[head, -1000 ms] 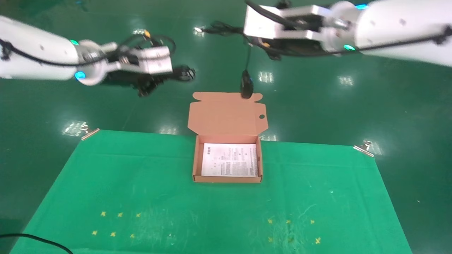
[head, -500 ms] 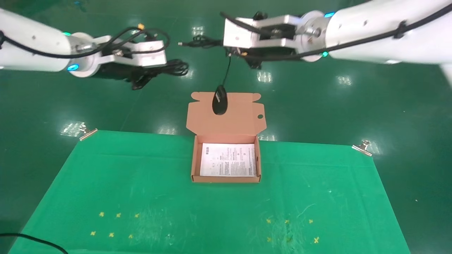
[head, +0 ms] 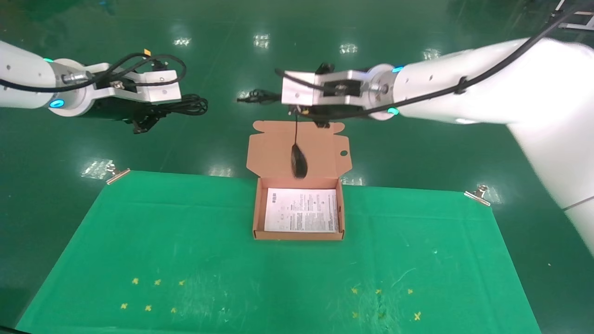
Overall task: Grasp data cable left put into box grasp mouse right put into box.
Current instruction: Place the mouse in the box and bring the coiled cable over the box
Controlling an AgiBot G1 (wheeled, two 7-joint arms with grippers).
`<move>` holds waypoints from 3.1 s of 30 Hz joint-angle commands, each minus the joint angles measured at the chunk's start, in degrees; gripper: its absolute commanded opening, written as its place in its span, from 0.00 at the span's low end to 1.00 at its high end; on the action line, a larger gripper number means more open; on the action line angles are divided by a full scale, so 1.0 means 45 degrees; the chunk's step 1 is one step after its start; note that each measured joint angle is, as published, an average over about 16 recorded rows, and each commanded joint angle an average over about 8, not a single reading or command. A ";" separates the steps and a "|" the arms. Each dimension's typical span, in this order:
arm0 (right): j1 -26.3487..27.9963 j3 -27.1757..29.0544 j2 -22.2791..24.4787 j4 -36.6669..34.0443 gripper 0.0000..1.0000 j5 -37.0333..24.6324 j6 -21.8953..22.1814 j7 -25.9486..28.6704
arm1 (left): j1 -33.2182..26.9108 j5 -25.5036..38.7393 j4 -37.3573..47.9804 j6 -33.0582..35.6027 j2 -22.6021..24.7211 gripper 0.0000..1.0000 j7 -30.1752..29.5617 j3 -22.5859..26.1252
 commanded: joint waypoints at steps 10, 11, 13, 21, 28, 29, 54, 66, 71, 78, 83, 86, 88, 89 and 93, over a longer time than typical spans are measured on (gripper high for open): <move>-0.0562 -0.0234 -0.0619 -0.0986 0.00 0.0528 0.0070 -0.0689 | 0.0153 0.0344 -0.0575 0.0254 -0.0222 0.00 -0.0620 0.0060; -0.0629 -0.0282 -0.0671 -0.1033 0.00 0.0613 0.0094 -0.0738 | 0.0160 0.0356 -0.0604 0.0260 -0.0229 0.00 -0.0644 0.0061; -0.0772 -0.0403 -0.0763 -0.1110 0.00 0.0812 0.0166 -0.0792 | 0.0173 0.0375 -0.0652 0.0270 -0.0241 0.00 -0.0683 0.0063; -0.1384 -0.1252 -0.0891 -0.1663 0.00 0.1517 0.1029 -0.0429 | 0.0199 0.0417 -0.0756 0.0293 -0.0267 0.00 -0.0768 0.0067; -0.1847 -0.2179 -0.0882 -0.2548 0.00 0.1598 0.1602 0.0451 | 0.0206 0.0429 -0.0784 0.0300 -0.0274 0.00 -0.0791 0.0068; -0.1905 -0.2302 -0.0885 -0.2633 0.00 0.1605 0.1653 0.0572 | 0.0207 0.0430 -0.0786 0.0300 -0.0275 0.00 -0.0793 0.0068; -0.2347 -0.3631 -0.0436 -0.2474 1.00 0.2712 0.2164 0.1572 | 0.0484 0.0303 -0.0646 0.0036 -0.0017 0.00 -0.0714 0.0099; -0.1621 -0.3519 0.1790 -0.0381 1.00 0.2183 0.1925 0.2284 | 0.1863 -0.1182 0.0872 -0.2206 0.1704 0.00 0.0937 -0.0006; -0.1271 -0.3547 0.3053 0.0899 1.00 0.1585 0.1563 0.3176 | 0.2449 -0.1760 0.2284 -0.3390 0.2806 0.00 0.2460 0.0107; -0.1087 -0.3550 0.4754 0.2996 1.00 0.0610 0.1100 0.4765 | 0.3070 -0.2896 0.3873 -0.4453 0.3856 0.00 0.4505 0.0435; -0.1103 -0.3552 0.5605 0.4372 1.00 -0.0144 0.0773 0.5968 | 0.3513 -0.4041 0.3969 -0.4941 0.4012 0.00 0.5493 0.1125; -0.1076 -0.3545 0.5953 0.4978 1.00 -0.0537 0.0555 0.6547 | 0.3660 -0.4656 0.3866 -0.5255 0.4043 0.00 0.5849 0.1668; -0.1032 -0.3543 0.6123 0.5274 1.00 -0.0745 0.0395 0.6828 | 0.3710 -0.5054 0.3806 -0.5446 0.4054 0.00 0.6001 0.2029; -0.1009 -0.3542 0.6184 0.5379 1.00 -0.0819 0.0329 0.6927 | 0.3723 -0.5201 0.3779 -0.5531 0.4058 0.00 0.6061 0.2178; -0.0926 -0.3551 0.6369 0.5711 1.00 -0.1023 0.0107 0.7165 | 0.3760 -0.5790 0.3722 -0.5777 0.4090 0.50 0.6201 0.2668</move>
